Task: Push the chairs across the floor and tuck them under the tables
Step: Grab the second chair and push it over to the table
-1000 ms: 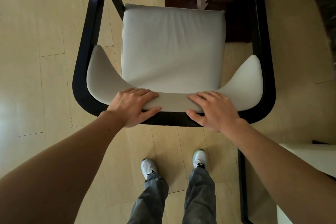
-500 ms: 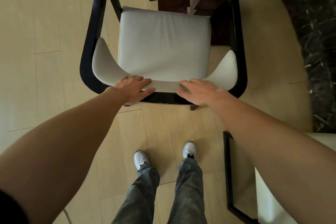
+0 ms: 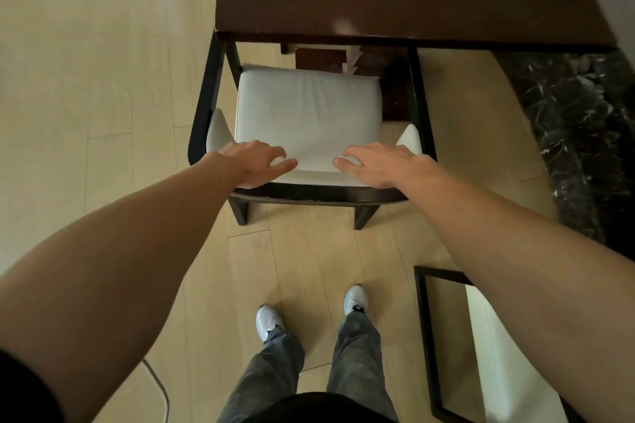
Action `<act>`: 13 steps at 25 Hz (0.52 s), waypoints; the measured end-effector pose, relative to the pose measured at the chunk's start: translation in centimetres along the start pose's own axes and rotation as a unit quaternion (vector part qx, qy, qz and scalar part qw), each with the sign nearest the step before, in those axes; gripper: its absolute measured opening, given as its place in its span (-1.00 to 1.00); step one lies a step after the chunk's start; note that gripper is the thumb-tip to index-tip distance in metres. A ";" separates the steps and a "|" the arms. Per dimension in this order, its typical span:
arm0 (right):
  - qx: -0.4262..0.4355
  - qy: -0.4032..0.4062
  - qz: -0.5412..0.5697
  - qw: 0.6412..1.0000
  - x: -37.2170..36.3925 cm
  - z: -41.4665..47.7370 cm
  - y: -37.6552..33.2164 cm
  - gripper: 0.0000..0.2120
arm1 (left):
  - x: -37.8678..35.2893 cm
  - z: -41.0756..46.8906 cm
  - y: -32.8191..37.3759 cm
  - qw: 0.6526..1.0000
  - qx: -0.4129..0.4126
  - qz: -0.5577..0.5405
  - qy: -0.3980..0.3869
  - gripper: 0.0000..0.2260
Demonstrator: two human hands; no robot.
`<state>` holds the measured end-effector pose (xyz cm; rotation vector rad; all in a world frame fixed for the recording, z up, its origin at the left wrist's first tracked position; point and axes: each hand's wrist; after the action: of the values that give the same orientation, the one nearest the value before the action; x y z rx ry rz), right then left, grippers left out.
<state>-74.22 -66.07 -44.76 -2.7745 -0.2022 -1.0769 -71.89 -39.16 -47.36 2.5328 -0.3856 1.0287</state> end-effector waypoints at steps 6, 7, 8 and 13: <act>-0.021 0.030 0.027 0.999 2.6 -6.5 -1.4 -0.32 | 4.2 -4.5 2.7 0.998 -0.026 0.032 0.038 -0.25; -0.030 0.033 0.030 0.999 2.9 -7.8 -1.4 -0.32 | 4.9 -5.4 3.3 0.998 -0.030 0.038 0.045 -0.25; -0.038 0.034 0.036 0.998 3.1 -8.9 -1.5 -0.31 | 5.5 -6.0 3.8 0.997 -0.034 0.042 0.051 -0.25; -0.079 0.075 0.052 0.993 4.3 -14.3 0.3 -0.25 | 7.9 -8.8 7.3 0.990 -0.067 0.055 0.113 -0.26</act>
<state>-80.38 -68.91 -31.43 -2.7859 0.0474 -1.3209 -74.60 -42.62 -34.18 2.2685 -0.5143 1.2716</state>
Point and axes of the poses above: each hand's wrist, its own z-axis towards the middle knuckle, its own x-axis out of the back of the hand, y = z × x, and after that the axes turned 12 degrees about -y, right-handed
